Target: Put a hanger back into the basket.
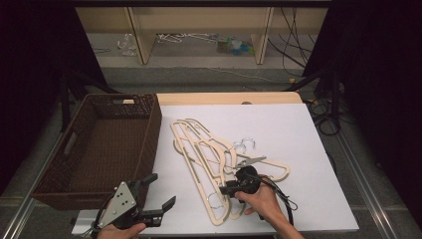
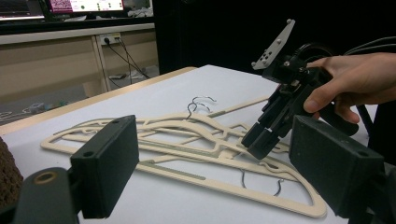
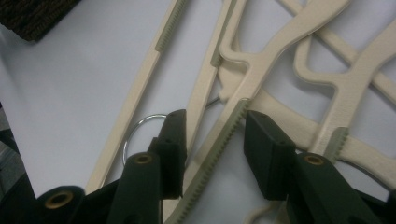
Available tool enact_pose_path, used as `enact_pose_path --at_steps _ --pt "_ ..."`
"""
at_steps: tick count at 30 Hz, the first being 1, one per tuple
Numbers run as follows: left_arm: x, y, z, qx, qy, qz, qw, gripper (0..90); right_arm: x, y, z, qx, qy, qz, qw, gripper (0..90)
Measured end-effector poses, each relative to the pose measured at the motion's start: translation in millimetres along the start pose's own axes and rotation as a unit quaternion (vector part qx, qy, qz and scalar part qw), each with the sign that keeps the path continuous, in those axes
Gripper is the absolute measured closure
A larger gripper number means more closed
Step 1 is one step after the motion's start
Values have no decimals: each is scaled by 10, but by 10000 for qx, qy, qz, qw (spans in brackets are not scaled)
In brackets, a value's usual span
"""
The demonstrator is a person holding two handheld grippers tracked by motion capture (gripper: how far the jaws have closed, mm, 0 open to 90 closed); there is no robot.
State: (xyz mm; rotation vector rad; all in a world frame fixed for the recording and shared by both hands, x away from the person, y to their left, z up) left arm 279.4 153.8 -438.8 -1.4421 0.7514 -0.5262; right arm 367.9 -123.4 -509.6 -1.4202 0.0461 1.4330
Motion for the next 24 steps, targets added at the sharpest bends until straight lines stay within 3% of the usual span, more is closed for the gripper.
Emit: enact_pose_path --at_steps 9,12,14,15,17,22,24 --pt "8 5 -4 -6 29 14 10000 160 52 -20 35 -324 393 145 9986 646" --pt "9 4 -9 18 45 12 10000 160 52 -33 52 -319 430 269 9982 648" --pt "15 2 -12 11 80 -38 10000 161 71 -46 63 -297 528 199 9980 650" --pt "9 2 -12 20 63 -3 10000 161 69 -54 59 -373 556 255 9974 655" --pt "6 0 -11 12 62 -3 10000 161 57 -57 79 -305 592 377 9971 659" --pt "1 -5 -11 -9 74 -15 10000 160 46 -53 47 -261 660 256 9971 679" --pt "-2 -12 -14 8 82 -33 10000 161 4 -49 26 -300 710 335 9965 689"
Point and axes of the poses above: each handheld gripper's, and its own axes: x roughly forward along the jaws, y roughly out of its underside, z roughly to its left, the point moved 4 cm from there along x, roughly forward along the jaws, and after that the axes turned 3 degrees about -x, right-handed, at the moved point
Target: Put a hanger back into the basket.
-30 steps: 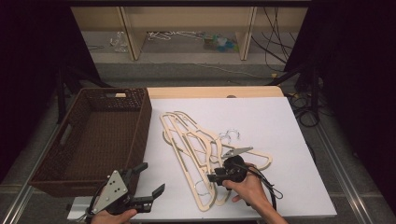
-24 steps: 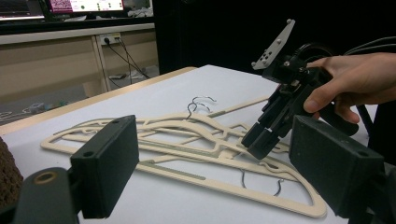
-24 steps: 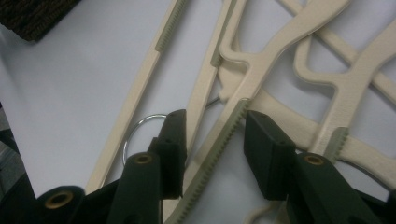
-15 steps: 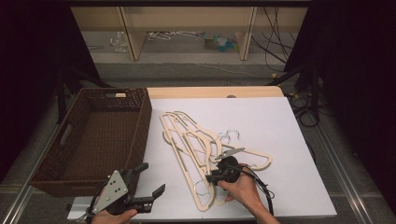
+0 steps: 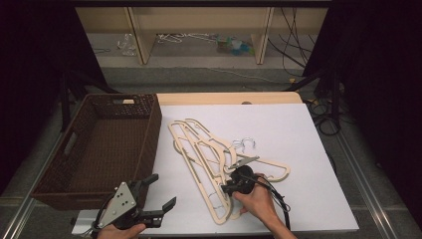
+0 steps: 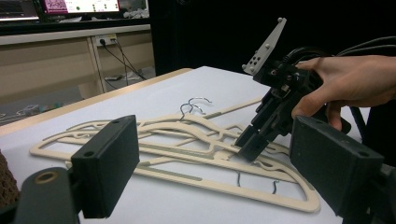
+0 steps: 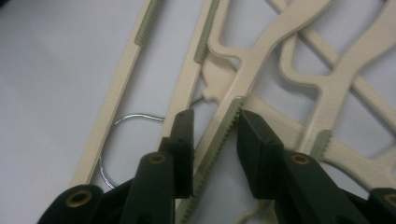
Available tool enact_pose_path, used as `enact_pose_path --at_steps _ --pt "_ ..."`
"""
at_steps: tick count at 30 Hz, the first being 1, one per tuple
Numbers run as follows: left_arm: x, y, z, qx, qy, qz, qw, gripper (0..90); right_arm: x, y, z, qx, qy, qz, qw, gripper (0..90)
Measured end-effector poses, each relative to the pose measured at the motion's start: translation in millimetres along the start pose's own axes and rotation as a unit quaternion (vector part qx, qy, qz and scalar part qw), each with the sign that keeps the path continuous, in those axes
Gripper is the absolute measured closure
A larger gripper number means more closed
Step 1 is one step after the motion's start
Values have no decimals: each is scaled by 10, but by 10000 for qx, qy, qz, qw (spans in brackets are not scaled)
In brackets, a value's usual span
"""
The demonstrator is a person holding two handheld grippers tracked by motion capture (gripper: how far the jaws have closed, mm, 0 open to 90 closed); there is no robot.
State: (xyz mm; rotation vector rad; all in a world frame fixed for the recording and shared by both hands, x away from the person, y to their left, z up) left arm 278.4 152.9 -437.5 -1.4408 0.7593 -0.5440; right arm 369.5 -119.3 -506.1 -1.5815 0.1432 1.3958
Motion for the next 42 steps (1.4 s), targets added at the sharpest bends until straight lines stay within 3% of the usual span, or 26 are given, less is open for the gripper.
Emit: enact_pose_path --at_steps 5,7,11,14,17,20,26,31,37,42 --pt "12 -4 -10 -21 49 -70 10000 161 -61 27 -70 -3 55 -38 10000 727" --pt "2 -1 -12 -19 17 -4 10000 160 -76 39 -95 110 26 -16 9999 728" --pt "13 5 -14 7 29 12 10000 160 -37 27 -108 179 56 33 9998 682" --pt "14 7 -23 2 40 27 10000 160 -15 12 -78 65 82 201 9997 661" --pt "17 10 -30 -33 46 25 10000 160 -6 7 -61 -40 229 201 9995 685" --pt "16 8 -31 -50 48 2 10000 161 -9 1 -50 -92 231 276 9993 691" --pt "13 4 -21 -5 59 -1 10000 161 -34 -11 -73 68 272 277 9992 713" --pt "12 1 -32 -41 63 -5 10000 161 -83 -17 -95 24 247 281 9993 740" --pt "7 -3 -31 -39 69 -4 10000 161 -181 -1 -216 43 271 291 9992 770" --pt "14 1 -31 -47 81 1 10000 161 -338 30 -379 25 135 250 9996 794"
Point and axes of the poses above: each handheld gripper's, and its own axes: x roughly forward along the jaws, y roughly out of its underside, z roughly to its left, the point moved 4 cm from there along x, roughly forward along the jaws, and after that the axes turned 3 degrees about -x, right-handed, at the moved point
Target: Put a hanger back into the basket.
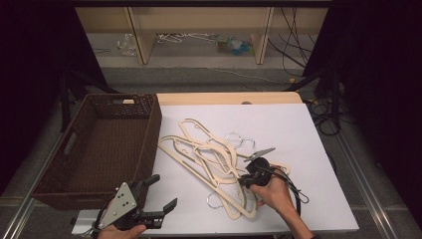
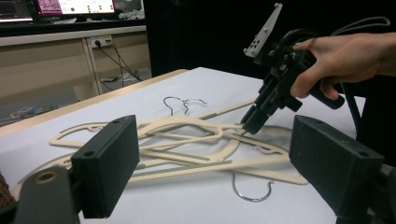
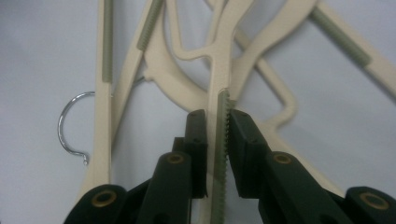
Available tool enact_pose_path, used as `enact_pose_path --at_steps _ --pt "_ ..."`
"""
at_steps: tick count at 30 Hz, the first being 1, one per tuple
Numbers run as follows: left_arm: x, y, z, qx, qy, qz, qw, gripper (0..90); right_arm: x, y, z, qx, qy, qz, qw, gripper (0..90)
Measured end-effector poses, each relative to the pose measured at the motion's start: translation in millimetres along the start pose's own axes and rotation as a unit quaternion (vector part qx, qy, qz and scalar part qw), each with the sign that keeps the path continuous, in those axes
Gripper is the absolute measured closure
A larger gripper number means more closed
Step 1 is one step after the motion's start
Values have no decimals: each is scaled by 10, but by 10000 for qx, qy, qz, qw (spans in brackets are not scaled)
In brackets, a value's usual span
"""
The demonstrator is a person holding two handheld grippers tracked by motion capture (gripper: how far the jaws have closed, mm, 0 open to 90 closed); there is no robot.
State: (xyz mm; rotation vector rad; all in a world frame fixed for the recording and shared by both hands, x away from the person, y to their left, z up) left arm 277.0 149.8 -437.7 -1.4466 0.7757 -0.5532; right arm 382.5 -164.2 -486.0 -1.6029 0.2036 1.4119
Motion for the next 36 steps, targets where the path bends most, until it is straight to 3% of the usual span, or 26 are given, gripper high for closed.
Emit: enact_pose_path --at_steps 1,6,7,9,14,15,17,19,21,22,23,25,27,28,30,36 --pt "2 2 -2 -7 6 1 10000 161 -57 27 -74 -52 -50 14 10000 796" --pt "19 22 -20 -85 10 50 10000 160 -133 72 -165 -223 -35 36 9997 796" --pt "20 19 -9 37 34 62 10000 161 -140 88 -185 -259 -22 77 9996 796" --pt "22 23 -17 -10 40 71 10000 161 -143 115 -234 -332 -28 98 9994 796" --pt "62 30 2 -1 32 122 9999 161 -211 114 -228 -533 105 197 9983 797" --pt "82 35 -6 -98 35 143 9998 161 -223 106 -228 -599 182 171 9979 797" --pt "171 42 -2 -198 28 227 9995 162 -270 96 -212 -685 245 206 9971 797" --pt "304 59 -5 -139 9 448 9989 164 -313 83 -196 -792 311 166 9962 797" --pt "491 81 3 15 -1 718 9974 165 -350 78 -178 -940 360 158 9948 797" --pt "598 91 21 1 13 854 9963 166 -353 72 -179 -1048 389 102 9937 797" --pt "700 95 45 -42 -9 949 9955 167 -375 86 -153 -967 434 166 9942 796" --pt "898 92 99 -80 -74 1033 9946 174 -401 95 -134 -1054 482 168 9931 797" --pt "1061 87 136 298 -243 1165 9925 185 -443 114 -106 -1121 540 181 9921 797" --pt "1133 98 126 330 -191 1288 9909 185 -450 117 -106 -1238 538 154 9907 796" --pt "1278 123 108 341 -75 1476 9884 185 -499 149 -79 -1254 607 198 9900 797" --pt "1569 196 167 355 -32 1787 9833 188 -608 261 -33 -1444 655 178 9872 797"
Point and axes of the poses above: each handheld gripper's, and its own axes: x roughly forward along the jaws, y roughly out of its underside, z roughly to its left, the point moved 4 cm from there along x, roughly forward along the jaws, and after that the axes turned 3 degrees about -x, right-handed, at the moved point
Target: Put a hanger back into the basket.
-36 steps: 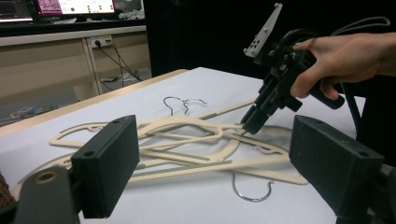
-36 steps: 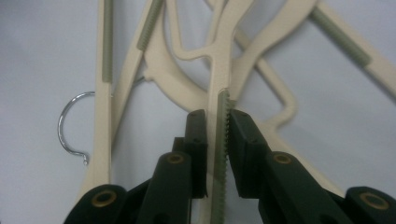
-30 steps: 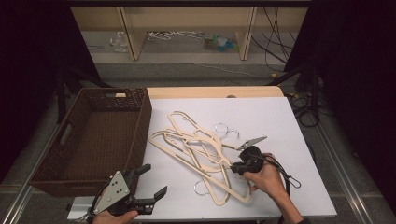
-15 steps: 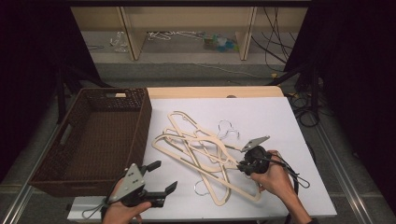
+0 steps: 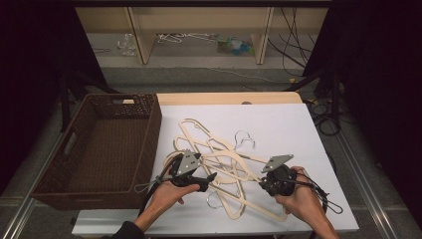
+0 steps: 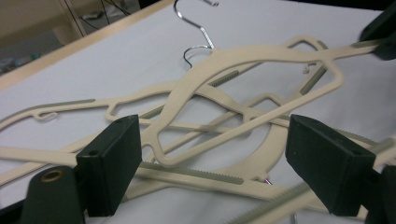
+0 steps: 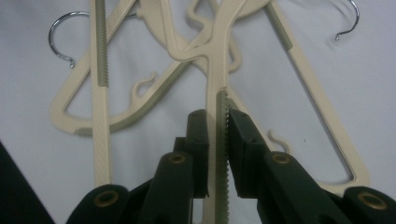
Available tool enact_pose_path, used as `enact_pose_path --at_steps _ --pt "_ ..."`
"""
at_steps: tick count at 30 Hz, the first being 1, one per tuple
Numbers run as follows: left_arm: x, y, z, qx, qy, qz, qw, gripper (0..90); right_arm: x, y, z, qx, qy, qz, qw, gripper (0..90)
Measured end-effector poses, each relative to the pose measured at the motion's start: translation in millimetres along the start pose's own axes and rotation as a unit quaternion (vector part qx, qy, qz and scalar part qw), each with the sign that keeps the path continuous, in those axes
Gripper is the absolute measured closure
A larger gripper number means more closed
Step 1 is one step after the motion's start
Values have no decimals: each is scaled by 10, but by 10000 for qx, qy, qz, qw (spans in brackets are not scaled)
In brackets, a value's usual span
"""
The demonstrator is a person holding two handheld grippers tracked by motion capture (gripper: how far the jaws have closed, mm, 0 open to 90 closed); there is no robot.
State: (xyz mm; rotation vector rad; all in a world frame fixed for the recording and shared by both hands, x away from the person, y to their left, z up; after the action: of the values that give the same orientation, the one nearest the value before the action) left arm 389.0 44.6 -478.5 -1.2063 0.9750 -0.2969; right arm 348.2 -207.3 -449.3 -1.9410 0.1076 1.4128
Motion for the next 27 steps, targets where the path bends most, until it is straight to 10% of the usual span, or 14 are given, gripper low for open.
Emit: enact_pose_path --at_steps 21,27 --pt "534 -245 -109 423 757 362 9956 503 -194 122 142 -345 -50 -14 9994 796" --pt "492 -254 -61 793 982 616 9901 579 -202 139 137 -457 -42 -12 9989 796"
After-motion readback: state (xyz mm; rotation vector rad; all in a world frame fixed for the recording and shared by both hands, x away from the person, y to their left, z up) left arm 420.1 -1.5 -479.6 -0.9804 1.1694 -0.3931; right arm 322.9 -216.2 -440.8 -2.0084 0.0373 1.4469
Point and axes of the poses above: each handheld gripper's, and its own axes: x roughly forward along the jaws, y roughly out of its underside, z roughly to its left, the point moved 4 cm from there along x, roughly forward along the jaws, and after that the axes turned 3 degrees about -x, right-handed, at the moved point
